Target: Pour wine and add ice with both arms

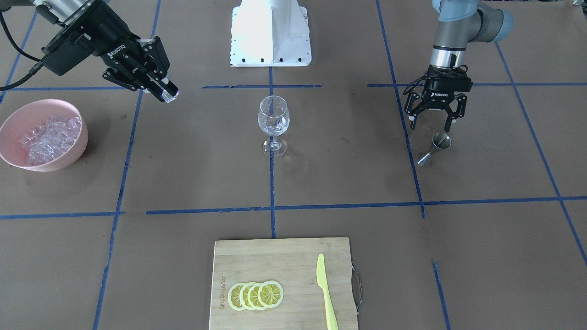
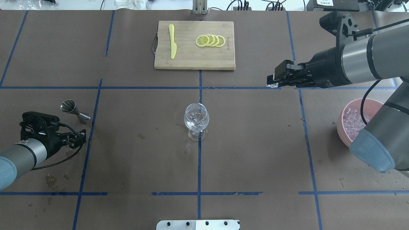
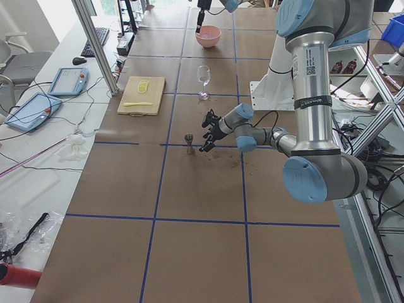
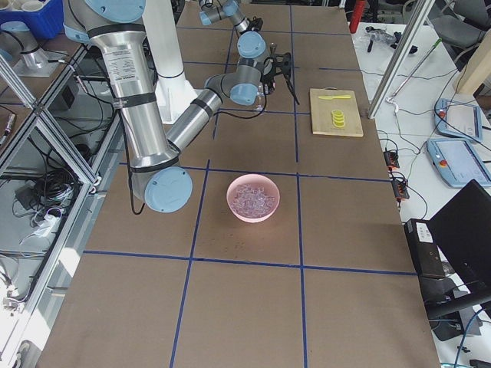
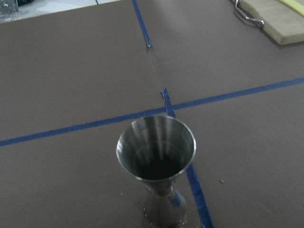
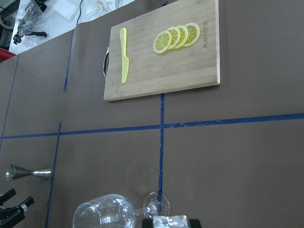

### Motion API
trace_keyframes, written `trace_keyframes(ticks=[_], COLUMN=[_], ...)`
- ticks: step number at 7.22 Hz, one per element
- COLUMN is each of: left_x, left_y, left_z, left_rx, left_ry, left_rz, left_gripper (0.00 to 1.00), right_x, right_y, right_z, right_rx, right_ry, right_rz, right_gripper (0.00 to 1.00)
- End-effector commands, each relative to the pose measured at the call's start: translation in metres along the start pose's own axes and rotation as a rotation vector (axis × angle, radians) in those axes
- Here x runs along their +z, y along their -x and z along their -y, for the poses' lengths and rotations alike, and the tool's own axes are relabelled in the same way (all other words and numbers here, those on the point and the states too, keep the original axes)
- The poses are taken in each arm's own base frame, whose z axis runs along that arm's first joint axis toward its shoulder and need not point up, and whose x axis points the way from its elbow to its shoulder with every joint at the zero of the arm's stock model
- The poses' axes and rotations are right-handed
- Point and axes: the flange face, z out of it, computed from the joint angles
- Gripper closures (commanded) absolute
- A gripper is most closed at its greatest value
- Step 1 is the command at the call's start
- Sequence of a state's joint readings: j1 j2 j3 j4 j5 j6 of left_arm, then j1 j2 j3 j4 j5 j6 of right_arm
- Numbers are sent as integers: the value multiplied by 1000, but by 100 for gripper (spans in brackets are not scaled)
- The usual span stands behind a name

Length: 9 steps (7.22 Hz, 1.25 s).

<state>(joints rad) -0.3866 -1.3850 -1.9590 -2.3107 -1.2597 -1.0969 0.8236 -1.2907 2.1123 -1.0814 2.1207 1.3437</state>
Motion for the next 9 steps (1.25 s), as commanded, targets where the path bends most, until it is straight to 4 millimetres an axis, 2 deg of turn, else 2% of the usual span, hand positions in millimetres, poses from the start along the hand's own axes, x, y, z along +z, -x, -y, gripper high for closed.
trace_keyframes(ticks=[1, 2, 4, 5, 6, 7, 9], left_x=[-29, -38, -43, -49, -59, -66, -66], left_y=[-21, -22, -19, -7, 15, 23, 24], left_z=[7, 13, 22, 42, 72, 83, 83], left_rx=[-1, -9, -14, -47, -33, -24, -26], left_ry=[143, 198, 202, 209, 218, 205, 204], left_rz=[-5, -4, -14, -22, -21, -18, -16], left_gripper=[0, 0, 0, 0, 0, 0, 0], right_x=[30, 50, 76, 90, 107, 117, 130], right_y=[31, 46, 96, 106, 114, 119, 124], right_z=[-26, -41, -46, -58, -69, -71, -71], right_rx=[1, 0, 14, 3, -7, -9, -10], right_ry=[29, 23, 34, 30, 18, 19, 17], right_rz=[30, 25, -41, -45, -53, -60, -68], right_gripper=[100, 100, 100, 100, 100, 100, 100])
